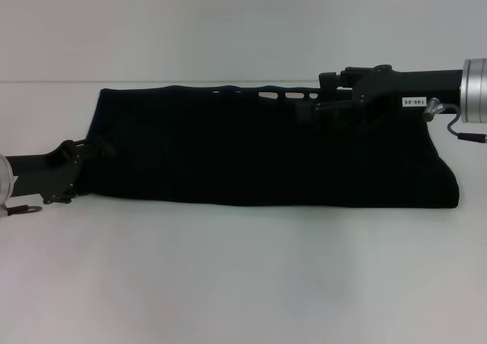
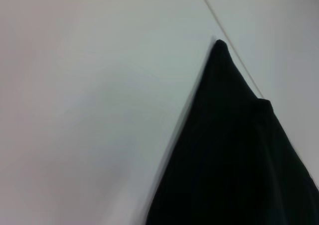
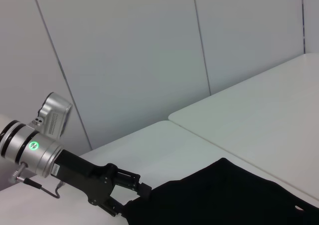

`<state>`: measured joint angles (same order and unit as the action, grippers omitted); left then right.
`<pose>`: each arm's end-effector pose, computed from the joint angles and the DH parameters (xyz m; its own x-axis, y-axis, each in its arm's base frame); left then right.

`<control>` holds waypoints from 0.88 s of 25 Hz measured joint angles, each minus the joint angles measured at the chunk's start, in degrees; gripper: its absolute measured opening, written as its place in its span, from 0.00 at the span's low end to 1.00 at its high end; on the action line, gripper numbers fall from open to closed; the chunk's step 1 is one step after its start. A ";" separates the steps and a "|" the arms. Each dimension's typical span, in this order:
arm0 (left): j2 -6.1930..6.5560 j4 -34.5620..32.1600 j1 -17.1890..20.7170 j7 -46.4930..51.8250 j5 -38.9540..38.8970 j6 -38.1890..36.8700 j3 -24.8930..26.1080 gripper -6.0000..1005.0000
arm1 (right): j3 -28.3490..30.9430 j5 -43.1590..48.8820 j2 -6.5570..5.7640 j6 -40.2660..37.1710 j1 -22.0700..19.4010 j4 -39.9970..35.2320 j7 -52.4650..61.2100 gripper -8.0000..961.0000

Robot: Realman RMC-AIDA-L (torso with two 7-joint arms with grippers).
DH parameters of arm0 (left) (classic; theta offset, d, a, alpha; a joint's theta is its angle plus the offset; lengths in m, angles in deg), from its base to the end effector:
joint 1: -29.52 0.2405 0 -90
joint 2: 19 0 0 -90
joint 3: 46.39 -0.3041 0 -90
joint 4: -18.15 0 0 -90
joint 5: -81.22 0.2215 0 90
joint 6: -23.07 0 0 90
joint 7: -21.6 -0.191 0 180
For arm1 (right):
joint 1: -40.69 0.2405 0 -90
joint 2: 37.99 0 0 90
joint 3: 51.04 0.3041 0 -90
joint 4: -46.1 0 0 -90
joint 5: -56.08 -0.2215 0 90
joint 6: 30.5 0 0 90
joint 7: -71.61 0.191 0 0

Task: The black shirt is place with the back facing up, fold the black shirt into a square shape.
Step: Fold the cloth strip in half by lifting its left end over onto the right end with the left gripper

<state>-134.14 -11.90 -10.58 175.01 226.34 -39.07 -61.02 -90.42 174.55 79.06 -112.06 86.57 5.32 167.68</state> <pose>-0.3822 0.4558 -0.0232 -0.3145 0.7289 0.6081 0.9422 0.3175 0.1068 0.1967 0.4736 -0.0391 0.8109 -0.3456 -0.4722 -0.4747 -0.8604 -0.1854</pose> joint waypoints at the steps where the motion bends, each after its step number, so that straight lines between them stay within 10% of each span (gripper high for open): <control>1: 0.00 0.00 -0.06 -0.24 -0.01 0.00 -0.03 0.96 | 0.00 0.00 -0.02 0.00 0.00 0.00 0.00 0.97; 22: 0.15 -0.37 -0.56 -2.77 0.29 -1.40 -3.19 0.85 | 0.00 -0.06 -0.26 0.21 0.03 -0.13 0.00 0.97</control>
<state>-133.99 -12.27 -11.14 172.23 226.63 -40.47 -64.21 -90.42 174.49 78.80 -111.85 86.60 5.19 167.68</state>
